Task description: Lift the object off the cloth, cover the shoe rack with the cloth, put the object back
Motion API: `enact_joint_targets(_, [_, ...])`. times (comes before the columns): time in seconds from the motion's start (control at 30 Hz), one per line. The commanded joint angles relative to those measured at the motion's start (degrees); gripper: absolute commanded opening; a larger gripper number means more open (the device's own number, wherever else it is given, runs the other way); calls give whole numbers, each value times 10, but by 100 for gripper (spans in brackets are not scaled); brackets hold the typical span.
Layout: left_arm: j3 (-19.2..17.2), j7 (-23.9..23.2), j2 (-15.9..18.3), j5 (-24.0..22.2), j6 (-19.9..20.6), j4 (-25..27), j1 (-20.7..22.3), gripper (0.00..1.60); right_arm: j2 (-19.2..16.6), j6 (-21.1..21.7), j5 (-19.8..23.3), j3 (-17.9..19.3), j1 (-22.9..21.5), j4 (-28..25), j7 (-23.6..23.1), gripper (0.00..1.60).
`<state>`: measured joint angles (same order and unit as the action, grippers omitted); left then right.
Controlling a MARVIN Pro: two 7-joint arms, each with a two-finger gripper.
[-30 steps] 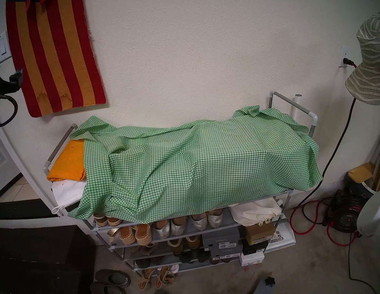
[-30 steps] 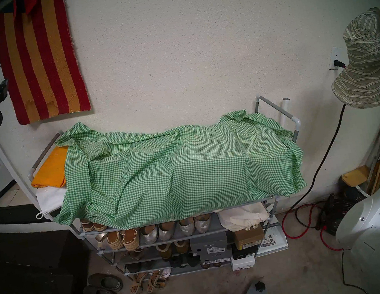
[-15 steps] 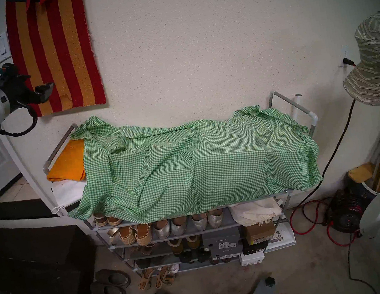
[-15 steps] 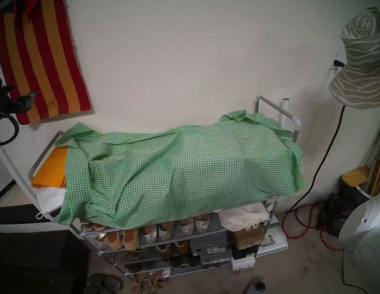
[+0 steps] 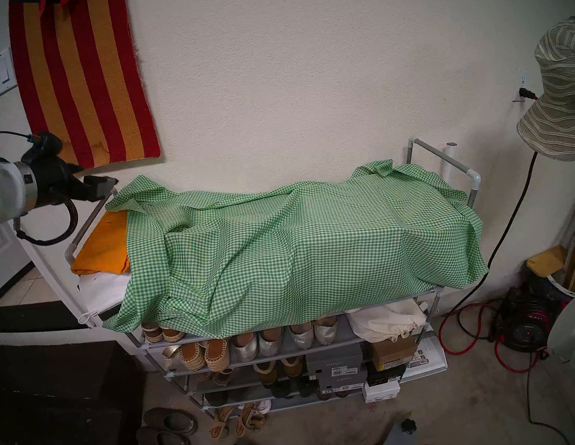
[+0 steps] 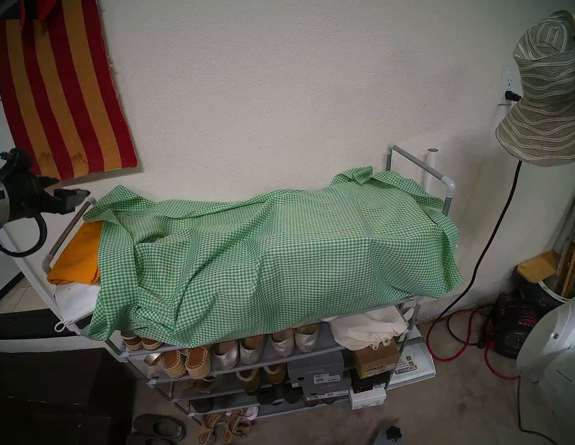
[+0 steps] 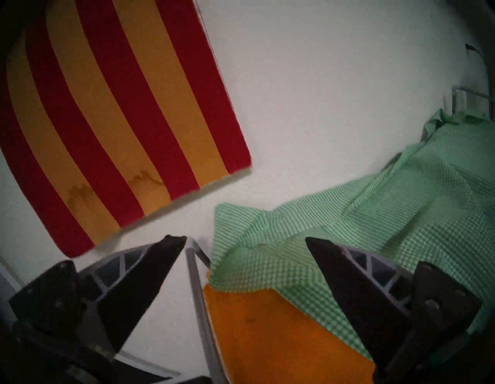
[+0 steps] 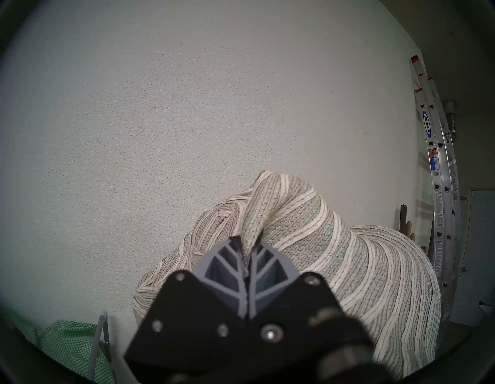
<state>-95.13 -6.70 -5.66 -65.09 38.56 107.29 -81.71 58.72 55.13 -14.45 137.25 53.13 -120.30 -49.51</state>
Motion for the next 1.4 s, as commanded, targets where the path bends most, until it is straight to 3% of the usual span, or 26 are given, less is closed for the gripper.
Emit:
enact_joint_targets(0.0, [-33, -6, -5, -9, 50, 19, -29, 160, -13, -1, 11, 3, 1, 2, -23, 0])
enact_joint_targets(0.3, [-89, -20, -44, 6, 107, 30, -61, 160, -22, -1, 21, 5, 7, 5, -27, 0])
enact_joint_targets(0.57, [-103, -58, -63, 56, 73, 27, -91, 160, -28, -1, 28, 7, 11, 8, -30, 0])
enact_joint_targets(0.8, [-54, -69, -49, 51, 26, 29, -67, 160, -30, -1, 32, 7, 13, 8, -29, 0])
enact_joint_targets(0.97, [9, -56, -42, 49, -4, 33, -33, 160, -31, -1, 36, 7, 15, 8, -24, 0])
enact_joint_targets(1.13, [65, -52, -57, 56, -25, 24, 10, 160, -32, -1, 41, 7, 17, 8, -19, 0])
enact_joint_targets(1.37, [108, -48, -88, 71, -26, 16, 55, 160, -33, -1, 45, 7, 19, 8, -15, 0])
